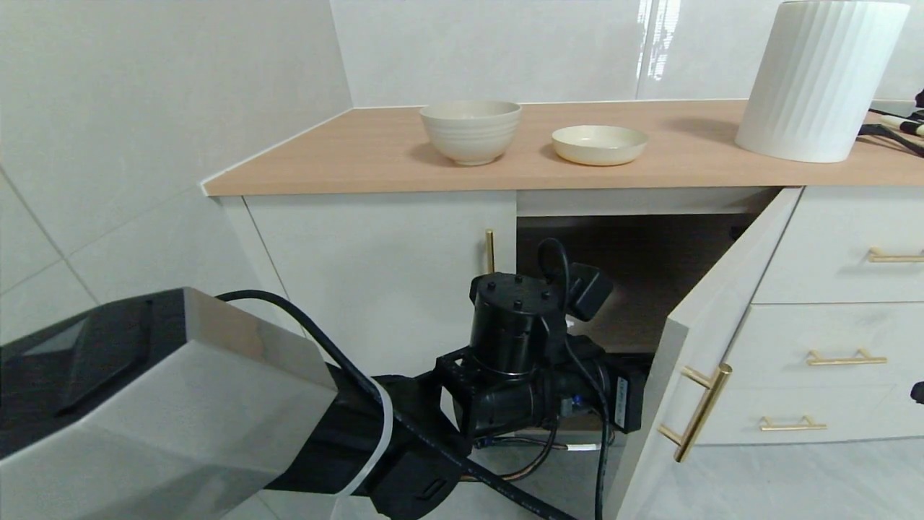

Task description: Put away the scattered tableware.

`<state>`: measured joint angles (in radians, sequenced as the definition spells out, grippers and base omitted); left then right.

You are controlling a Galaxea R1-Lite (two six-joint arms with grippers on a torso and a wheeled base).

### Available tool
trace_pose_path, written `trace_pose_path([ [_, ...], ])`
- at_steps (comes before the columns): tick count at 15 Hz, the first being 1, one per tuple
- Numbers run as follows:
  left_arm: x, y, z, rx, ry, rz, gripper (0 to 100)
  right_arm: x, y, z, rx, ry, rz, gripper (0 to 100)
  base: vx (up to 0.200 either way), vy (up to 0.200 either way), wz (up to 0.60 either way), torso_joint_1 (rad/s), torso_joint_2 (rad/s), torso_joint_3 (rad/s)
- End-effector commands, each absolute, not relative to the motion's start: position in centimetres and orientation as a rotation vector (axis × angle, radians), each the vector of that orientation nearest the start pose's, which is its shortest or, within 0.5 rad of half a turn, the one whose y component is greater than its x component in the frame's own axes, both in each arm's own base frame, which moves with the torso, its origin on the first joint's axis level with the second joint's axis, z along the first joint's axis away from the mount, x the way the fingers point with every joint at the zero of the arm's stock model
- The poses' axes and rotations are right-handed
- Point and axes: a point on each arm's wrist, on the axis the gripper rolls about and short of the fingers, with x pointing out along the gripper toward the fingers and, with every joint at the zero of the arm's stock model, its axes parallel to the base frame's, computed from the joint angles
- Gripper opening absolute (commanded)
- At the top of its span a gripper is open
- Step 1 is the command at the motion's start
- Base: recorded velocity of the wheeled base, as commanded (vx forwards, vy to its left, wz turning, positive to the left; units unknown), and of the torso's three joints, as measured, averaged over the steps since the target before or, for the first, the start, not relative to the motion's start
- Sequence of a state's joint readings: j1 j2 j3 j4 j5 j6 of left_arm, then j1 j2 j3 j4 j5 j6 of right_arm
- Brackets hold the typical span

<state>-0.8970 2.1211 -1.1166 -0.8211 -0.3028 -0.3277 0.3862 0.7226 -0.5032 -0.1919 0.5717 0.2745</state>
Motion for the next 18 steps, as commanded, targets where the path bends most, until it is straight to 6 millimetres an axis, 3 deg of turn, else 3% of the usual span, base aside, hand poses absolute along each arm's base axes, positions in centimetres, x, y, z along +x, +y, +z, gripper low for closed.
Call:
trace_pose_path([
  [1,25.2,-32.9,13.0,-0.229,0.379,-1.154,0,5.1,3.4,23.2,0.254,0.155,0.951,100,0.000,0.000,0.00,0.000,0.00,0.000],
  [5,25.0,-33.9,12.2,-0.216,0.411,-1.159,0,5.0,3.4,23.2,0.249,0.148,0.956,100,0.000,0.000,0.00,0.000,0.00,0.000],
  [7,22.6,-36.7,13.2,-0.213,0.398,-1.256,0,4.4,3.3,23.3,0.245,0.135,1.014,100,0.000,0.000,0.00,0.000,0.00,0.000],
  [9,18.1,-39.3,14.5,-0.217,0.382,-1.383,0,3.4,3.1,23.4,0.235,0.114,1.117,100,0.000,0.000,0.00,0.000,0.00,0.000],
  [11,17.6,-39.2,15.0,-0.224,0.375,-1.390,0,2.8,2.9,23.5,0.229,0.099,1.172,100,0.000,0.000,0.00,0.000,0.00,0.000],
  [15,22.9,-32.4,16.8,-0.272,0.346,-1.174,0,4.0,3.4,23.3,0.242,0.150,1.136,100,0.000,0.000,0.00,0.000,0.00,0.000],
  [17,24.4,-29.0,17.7,-0.275,0.322,-1.092,0,5.8,4.1,22.9,0.251,0.215,1.059,100,0.000,0.000,0.00,0.000,0.00,0.000],
  [18,25.1,-25.9,18.4,-0.266,0.301,-1.025,0,7.6,4.9,22.4,0.243,0.280,1.023,100,0.000,0.000,0.00,0.000,0.00,0.000],
])
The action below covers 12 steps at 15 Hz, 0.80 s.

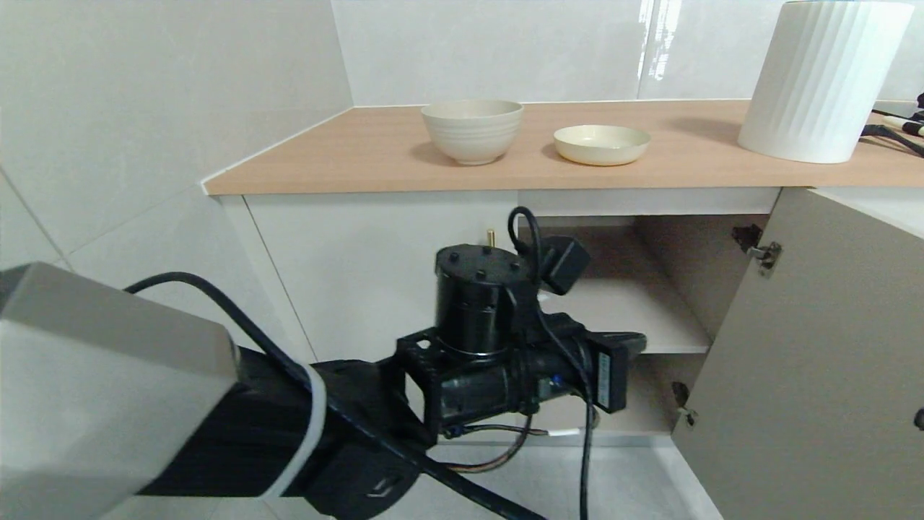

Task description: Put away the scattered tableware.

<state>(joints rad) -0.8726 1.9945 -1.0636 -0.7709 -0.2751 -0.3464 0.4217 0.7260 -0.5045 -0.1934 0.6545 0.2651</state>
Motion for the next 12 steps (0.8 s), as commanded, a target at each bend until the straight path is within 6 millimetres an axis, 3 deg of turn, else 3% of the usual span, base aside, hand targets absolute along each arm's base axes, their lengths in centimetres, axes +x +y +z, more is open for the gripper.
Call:
trace_pose_path([
  [1,25.4,-23.7,18.8,-0.257,0.286,-0.977,0,9.0,5.4,22.3,0.213,0.301,1.010,100,0.000,0.000,0.00,0.000,0.00,0.000],
  [3,25.1,-19.5,19.8,-0.258,0.267,-0.882,0,12.3,6.3,22.5,0.103,0.306,0.893,100,0.000,0.000,0.00,0.000,0.00,0.000],
  [4,24.3,-16.6,20.7,-0.262,0.263,-0.821,0,15.2,7.2,22.4,0.031,0.319,0.755,100,0.000,0.000,0.00,0.000,0.00,0.000],
  [6,22.7,-13.3,21.6,-0.269,0.266,-0.746,0,17.7,8.4,22.5,0.018,0.268,0.700,100,0.000,0.000,0.00,0.000,0.00,0.000],
  [9,20.1,-10.0,22.5,-0.279,0.233,-0.686,0,18.8,9.1,22.6,0.019,0.246,0.706,100,0.000,0.000,0.00,0.000,0.00,0.000],
  [12,17.9,-8.5,23.0,-0.284,0.192,-0.695,0,18.6,8.9,22.8,0.038,0.245,0.654,100,0.000,0.000,0.00,0.000,0.00,0.000],
])
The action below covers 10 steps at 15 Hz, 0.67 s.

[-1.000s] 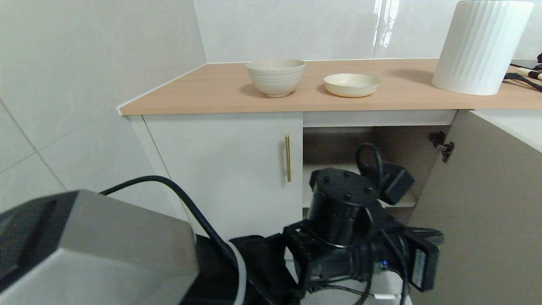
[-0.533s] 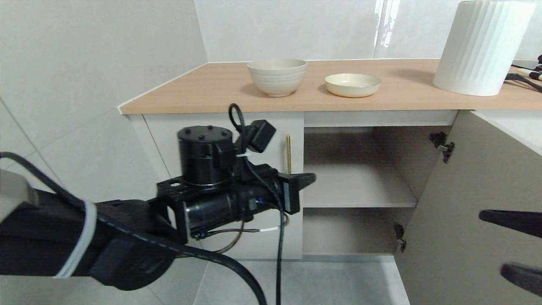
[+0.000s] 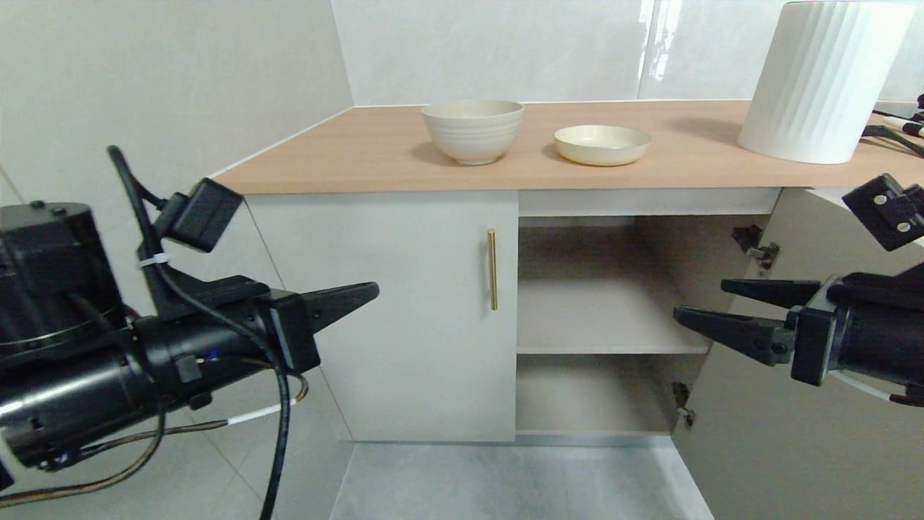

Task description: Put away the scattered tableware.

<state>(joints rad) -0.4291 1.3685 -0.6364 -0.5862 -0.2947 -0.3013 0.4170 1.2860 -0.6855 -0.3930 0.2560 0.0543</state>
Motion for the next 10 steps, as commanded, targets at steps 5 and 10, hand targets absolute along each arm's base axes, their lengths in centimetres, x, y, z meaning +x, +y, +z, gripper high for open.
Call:
trace_pose_path([
  [5,17.86,-8.48,22.81,-0.254,0.208,-0.691,0,17.97,8.46,23.53,0.045,0.211,0.611,100,0.000,0.000,0.00,0.000,0.00,0.000],
  [10,17.91,-8.51,22.89,-0.251,0.206,-0.692,0,17.76,8.33,23.78,0.045,0.198,0.595,100,0.000,0.000,0.00,0.000,0.00,0.000],
])
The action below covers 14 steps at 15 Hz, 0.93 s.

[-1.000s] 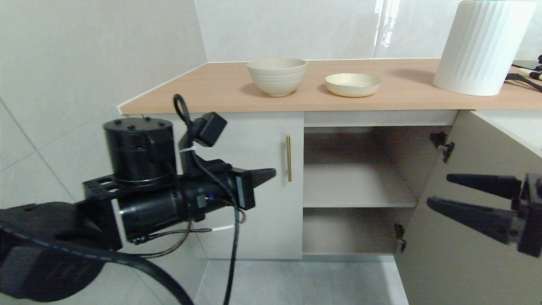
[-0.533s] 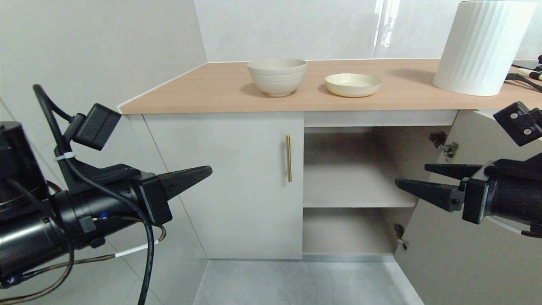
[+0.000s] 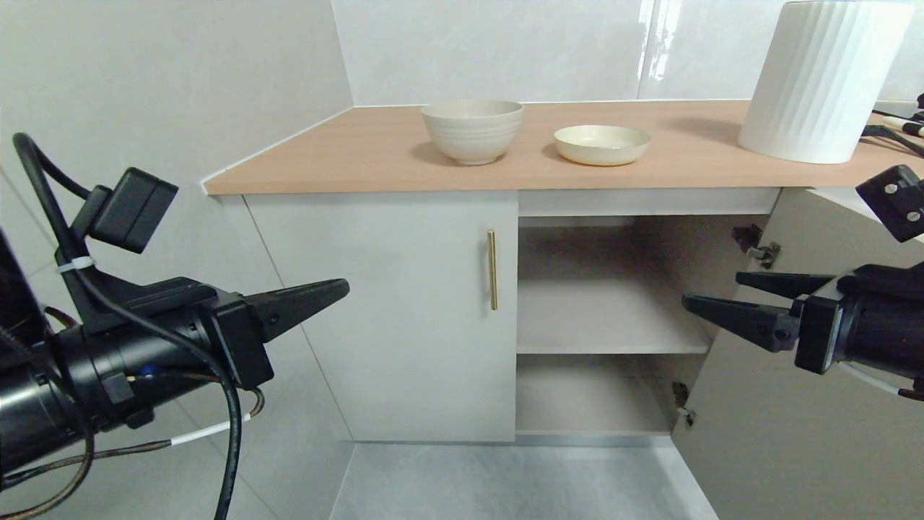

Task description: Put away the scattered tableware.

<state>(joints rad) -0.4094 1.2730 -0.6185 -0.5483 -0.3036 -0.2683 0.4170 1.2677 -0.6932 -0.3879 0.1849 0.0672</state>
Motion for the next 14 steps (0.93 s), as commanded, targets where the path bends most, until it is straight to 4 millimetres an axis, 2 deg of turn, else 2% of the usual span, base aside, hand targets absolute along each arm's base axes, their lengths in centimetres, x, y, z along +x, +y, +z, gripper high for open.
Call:
trace_pose_path([
  [1,17.90,-8.50,22.85,-0.249,0.207,-0.693,0,17.72,8.31,23.77,0.045,0.198,0.595,100,0.000,0.000,0.00,0.000,0.00,0.000],
  [2,17.91,-8.51,22.86,-0.249,0.209,-0.693,0,17.68,8.32,23.80,0.045,0.197,0.597,100,0.000,0.000,0.00,0.000,0.00,0.000],
  [11,17.87,-8.49,22.79,-0.248,0.223,-0.691,0,17.34,8.34,23.71,0.043,0.195,0.606,100,0.200,0.000,0.00,0.003,0.00,0.002],
  [14,17.73,-8.44,22.90,-0.250,0.216,-0.695,0,17.03,8.11,23.68,0.045,0.167,0.606,100,0.000,0.000,0.00,0.000,0.00,0.000],
])
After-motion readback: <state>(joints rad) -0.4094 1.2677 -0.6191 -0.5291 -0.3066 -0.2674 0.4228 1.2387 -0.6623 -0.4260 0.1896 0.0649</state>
